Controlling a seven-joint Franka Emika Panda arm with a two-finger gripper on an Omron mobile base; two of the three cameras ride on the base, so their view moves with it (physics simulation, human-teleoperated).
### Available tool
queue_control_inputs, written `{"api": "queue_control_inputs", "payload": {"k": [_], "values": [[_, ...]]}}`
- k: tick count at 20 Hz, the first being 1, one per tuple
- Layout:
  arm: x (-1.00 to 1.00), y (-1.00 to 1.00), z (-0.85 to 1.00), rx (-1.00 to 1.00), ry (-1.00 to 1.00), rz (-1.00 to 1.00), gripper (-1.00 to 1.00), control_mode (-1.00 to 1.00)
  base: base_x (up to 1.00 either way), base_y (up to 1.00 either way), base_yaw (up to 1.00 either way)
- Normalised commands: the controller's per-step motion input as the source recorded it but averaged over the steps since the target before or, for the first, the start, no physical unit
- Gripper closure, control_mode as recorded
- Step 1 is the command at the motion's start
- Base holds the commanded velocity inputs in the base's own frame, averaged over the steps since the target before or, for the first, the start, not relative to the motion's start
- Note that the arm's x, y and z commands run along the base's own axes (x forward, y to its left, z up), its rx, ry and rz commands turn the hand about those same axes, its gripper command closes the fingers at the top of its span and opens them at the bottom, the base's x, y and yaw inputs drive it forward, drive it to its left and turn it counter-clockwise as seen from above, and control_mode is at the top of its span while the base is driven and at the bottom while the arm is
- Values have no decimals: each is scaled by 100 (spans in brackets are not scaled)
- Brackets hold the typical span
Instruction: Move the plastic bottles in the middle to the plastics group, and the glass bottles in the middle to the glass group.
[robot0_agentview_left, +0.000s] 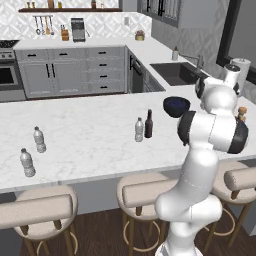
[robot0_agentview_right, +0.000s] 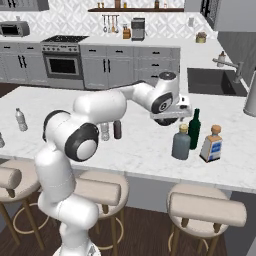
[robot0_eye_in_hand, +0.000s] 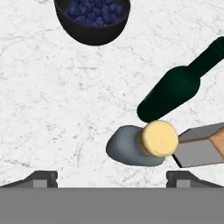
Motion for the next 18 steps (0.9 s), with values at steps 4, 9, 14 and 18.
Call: {"api": "queue_control_inputs", "payload": {"k": [4, 9, 14, 18], "values": [[-23, 94, -1, -4, 0, -16, -100, -100, 0, 0, 0], [-6, 100, -3, -5, 1, -15, -100, -100, 0, 0, 0], [12, 99, 0, -2, 8, -17, -100, -100, 0, 0, 0], [31, 83, 8, 1, 13, -8, -100, -100, 0, 0, 0]]}}
